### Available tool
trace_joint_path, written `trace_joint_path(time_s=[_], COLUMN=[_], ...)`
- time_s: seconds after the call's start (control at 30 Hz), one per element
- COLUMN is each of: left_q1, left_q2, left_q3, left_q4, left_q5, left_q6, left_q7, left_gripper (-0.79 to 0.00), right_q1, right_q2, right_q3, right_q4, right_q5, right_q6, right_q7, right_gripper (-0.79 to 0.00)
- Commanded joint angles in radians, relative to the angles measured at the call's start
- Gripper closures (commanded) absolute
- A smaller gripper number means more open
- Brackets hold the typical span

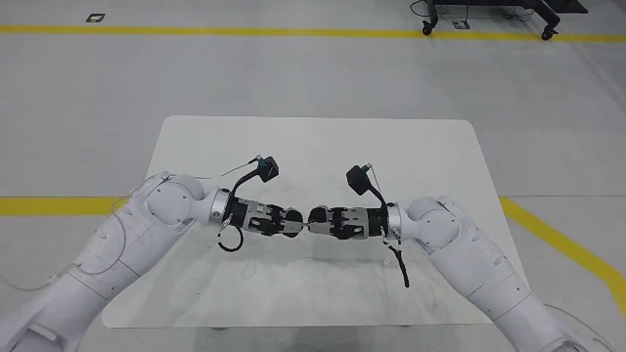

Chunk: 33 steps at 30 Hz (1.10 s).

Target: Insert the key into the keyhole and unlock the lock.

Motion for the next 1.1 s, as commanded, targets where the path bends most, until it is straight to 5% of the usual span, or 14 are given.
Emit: trace_joint_path(time_s=[0.0,0.03,0.27,0.33,0.67,1.07], left_q1=[0.000,0.001,0.006,0.007,0.009,0.017], left_q2=[-0.001,-0.001,-0.003,-0.003,-0.002,0.008], left_q3=[-0.002,-0.002,-0.009,-0.012,-0.017,-0.056], left_q4=[0.001,0.000,0.000,-0.002,0.002,-0.046], left_q5=[0.002,0.003,0.015,0.017,0.013,0.118], left_q6=[-0.001,-0.003,-0.011,-0.013,-0.019,0.026], left_q7=[0.001,0.003,0.011,0.013,0.019,0.088], left_gripper=[0.000,0.000,-0.009,-0.785,-0.785,-0.785], right_q1=[0.000,0.000,0.001,0.001,-0.022,-0.022], right_q2=[0.000,0.001,0.003,0.004,0.032,0.032], right_q3=[-0.001,-0.002,-0.003,0.000,0.113,0.113], right_q4=[0.000,0.000,0.005,0.007,0.045,0.045], right_q5=[-0.001,-0.001,-0.001,0.001,0.007,0.007], right_q6=[0.000,0.000,-0.008,-0.011,-0.068,-0.068], right_q7=[-0.002,-0.003,-0.005,-0.008,-0.069,-0.069], right_gripper=[-0.049,0.000,0.000,0.000,0.000,0.000])
